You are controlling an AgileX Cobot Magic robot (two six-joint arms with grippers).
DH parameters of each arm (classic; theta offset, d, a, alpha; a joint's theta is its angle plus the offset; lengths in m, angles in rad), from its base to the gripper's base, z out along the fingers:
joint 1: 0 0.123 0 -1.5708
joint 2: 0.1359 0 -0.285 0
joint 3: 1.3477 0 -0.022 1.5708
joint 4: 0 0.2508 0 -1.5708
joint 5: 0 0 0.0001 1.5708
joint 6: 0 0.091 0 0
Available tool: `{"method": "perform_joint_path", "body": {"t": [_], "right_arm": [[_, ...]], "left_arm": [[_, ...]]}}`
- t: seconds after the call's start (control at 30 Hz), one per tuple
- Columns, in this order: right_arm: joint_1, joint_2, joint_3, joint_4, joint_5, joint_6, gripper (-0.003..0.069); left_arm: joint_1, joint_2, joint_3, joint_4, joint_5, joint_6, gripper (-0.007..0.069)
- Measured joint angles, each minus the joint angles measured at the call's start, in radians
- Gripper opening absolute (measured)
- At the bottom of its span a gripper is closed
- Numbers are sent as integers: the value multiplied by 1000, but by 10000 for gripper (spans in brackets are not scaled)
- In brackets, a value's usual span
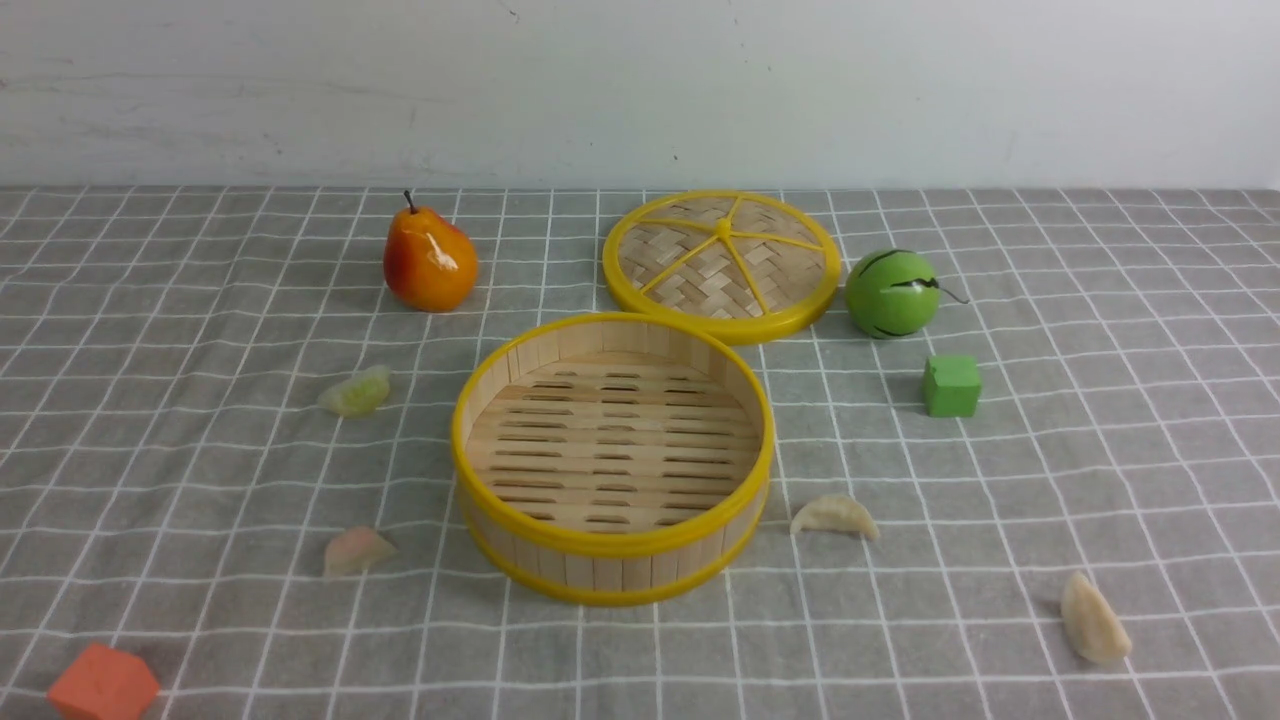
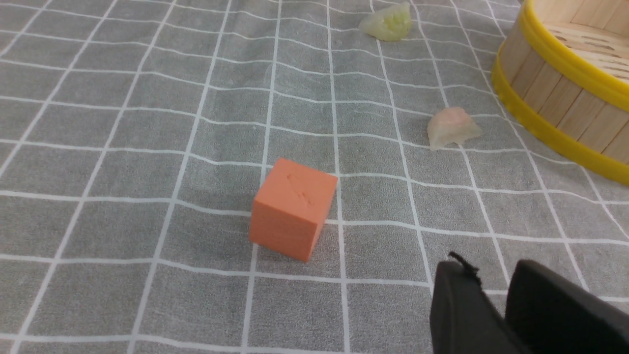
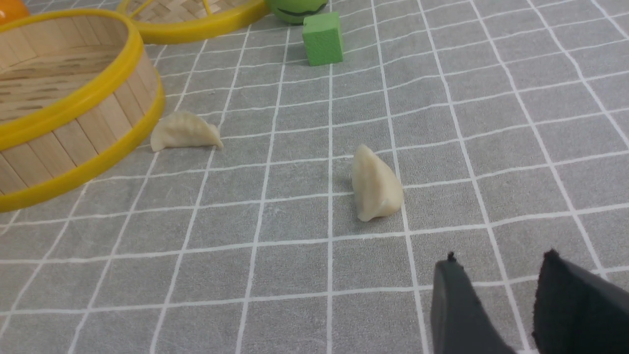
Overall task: Put the dumplings into the steamer on the table with the grey tablecloth.
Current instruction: 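Reach for and grasp a dumpling on the table with the left gripper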
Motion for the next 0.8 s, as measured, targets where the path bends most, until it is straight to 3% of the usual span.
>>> {"method": "perform_joint_path", "body": {"t": [0.23, 0.57, 0.7, 0.8], "right_arm": [[0, 0, 7, -5, -60, 0, 239], [0, 0, 12, 5, -510, 42, 239], [0, 0, 12, 17, -665, 114, 239], [0, 0, 12, 16, -701, 126, 238]], "left_arm": [[0, 0, 0, -1, -76, 0, 151], [0, 0, 0, -8, -530, -2, 162], [0, 0, 0, -32, -730, -93, 163], [0, 0, 0, -44, -867, -228, 165]]}}
